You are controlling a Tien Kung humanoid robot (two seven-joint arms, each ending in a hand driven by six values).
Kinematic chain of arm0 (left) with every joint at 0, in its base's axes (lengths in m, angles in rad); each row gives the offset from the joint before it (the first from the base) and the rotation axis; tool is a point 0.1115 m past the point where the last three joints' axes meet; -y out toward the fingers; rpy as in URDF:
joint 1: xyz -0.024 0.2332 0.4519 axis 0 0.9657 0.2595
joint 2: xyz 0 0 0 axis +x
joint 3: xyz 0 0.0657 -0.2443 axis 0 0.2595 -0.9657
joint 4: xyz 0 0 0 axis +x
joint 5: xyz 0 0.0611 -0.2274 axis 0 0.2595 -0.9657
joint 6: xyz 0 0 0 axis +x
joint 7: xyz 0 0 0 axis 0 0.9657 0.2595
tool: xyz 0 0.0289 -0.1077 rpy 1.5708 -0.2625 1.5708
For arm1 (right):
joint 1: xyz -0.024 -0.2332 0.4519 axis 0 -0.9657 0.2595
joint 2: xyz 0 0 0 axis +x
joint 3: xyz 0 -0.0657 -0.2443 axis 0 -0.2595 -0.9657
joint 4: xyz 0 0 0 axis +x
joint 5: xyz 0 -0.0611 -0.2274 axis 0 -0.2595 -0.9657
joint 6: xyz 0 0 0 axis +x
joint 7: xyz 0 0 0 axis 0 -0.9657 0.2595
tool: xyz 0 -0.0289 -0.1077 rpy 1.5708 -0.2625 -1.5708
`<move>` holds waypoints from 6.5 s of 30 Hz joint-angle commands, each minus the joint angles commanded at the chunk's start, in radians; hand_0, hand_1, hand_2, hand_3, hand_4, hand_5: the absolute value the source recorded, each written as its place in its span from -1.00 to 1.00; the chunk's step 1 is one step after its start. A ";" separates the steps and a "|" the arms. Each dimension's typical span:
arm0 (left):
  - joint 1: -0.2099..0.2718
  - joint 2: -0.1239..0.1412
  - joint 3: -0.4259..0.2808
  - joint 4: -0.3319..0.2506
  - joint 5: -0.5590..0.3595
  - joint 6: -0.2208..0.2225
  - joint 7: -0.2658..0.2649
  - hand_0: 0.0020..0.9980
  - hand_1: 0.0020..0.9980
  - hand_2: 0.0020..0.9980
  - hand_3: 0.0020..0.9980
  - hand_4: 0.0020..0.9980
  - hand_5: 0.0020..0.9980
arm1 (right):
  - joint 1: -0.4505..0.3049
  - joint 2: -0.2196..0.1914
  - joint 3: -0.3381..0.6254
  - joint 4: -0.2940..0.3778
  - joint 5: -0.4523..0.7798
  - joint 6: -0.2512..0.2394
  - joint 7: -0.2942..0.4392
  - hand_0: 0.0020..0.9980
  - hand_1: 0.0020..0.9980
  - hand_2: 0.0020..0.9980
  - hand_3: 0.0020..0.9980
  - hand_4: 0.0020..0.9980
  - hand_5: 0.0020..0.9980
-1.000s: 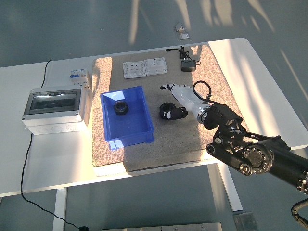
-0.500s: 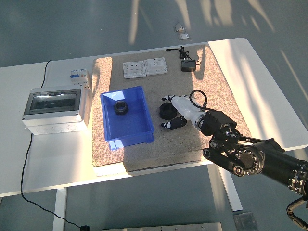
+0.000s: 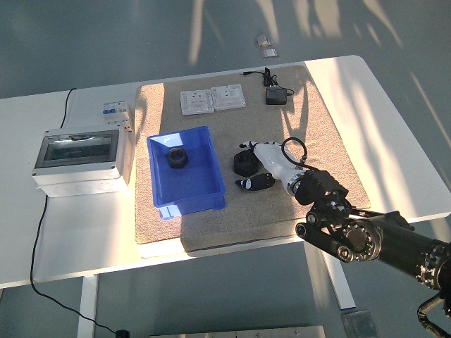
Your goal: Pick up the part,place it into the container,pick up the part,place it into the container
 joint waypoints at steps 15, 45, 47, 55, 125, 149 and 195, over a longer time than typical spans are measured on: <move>0.003 0.002 -0.004 0.000 0.006 -0.001 0.000 0.35 0.32 0.28 0.51 0.53 0.72 | -0.021 -0.018 0.066 0.013 0.024 -0.114 0.102 0.32 -0.44 -0.10 0.14 -0.22 -0.99; 0.003 0.003 0.008 0.000 -0.018 0.002 0.003 0.35 0.32 0.28 0.51 0.53 0.73 | 0.081 -0.039 0.036 0.341 -0.279 0.209 0.001 0.77 0.60 0.62 0.42 -0.19 -0.77; 0.003 0.003 0.008 0.000 -0.017 0.002 0.002 0.35 0.32 0.28 0.51 0.53 0.73 | 0.081 -0.039 0.033 0.339 -0.278 0.223 -0.007 0.77 0.60 0.62 0.42 -0.19 -0.77; 0.003 0.003 0.005 0.000 -0.014 0.002 0.002 0.35 0.32 0.28 0.51 0.53 0.73 | 0.089 -0.040 0.011 0.338 -0.295 0.253 -0.030 0.99 0.81 0.80 0.54 0.06 -0.52; 0.033 -0.021 0.024 0.000 -0.029 -0.011 0.002 0.35 0.33 0.30 0.52 0.52 0.70 | -0.579 -0.220 0.800 0.511 0.876 -0.252 0.735 0.25 -0.25 0.03 0.04 0.45 -0.22; 0.031 -0.025 0.023 0.000 -0.042 -0.005 0.002 0.35 0.32 0.31 0.50 0.47 0.66 | -0.568 -0.228 0.731 0.485 0.957 -0.078 0.717 0.63 0.45 0.47 0.34 0.72 0.01; 0.029 -0.025 0.015 0.000 -0.034 -0.008 0.003 0.35 0.33 0.31 0.50 0.48 0.61 | -0.580 -0.228 0.719 0.474 0.956 0.011 0.644 0.75 0.60 0.59 0.71 1.00 0.87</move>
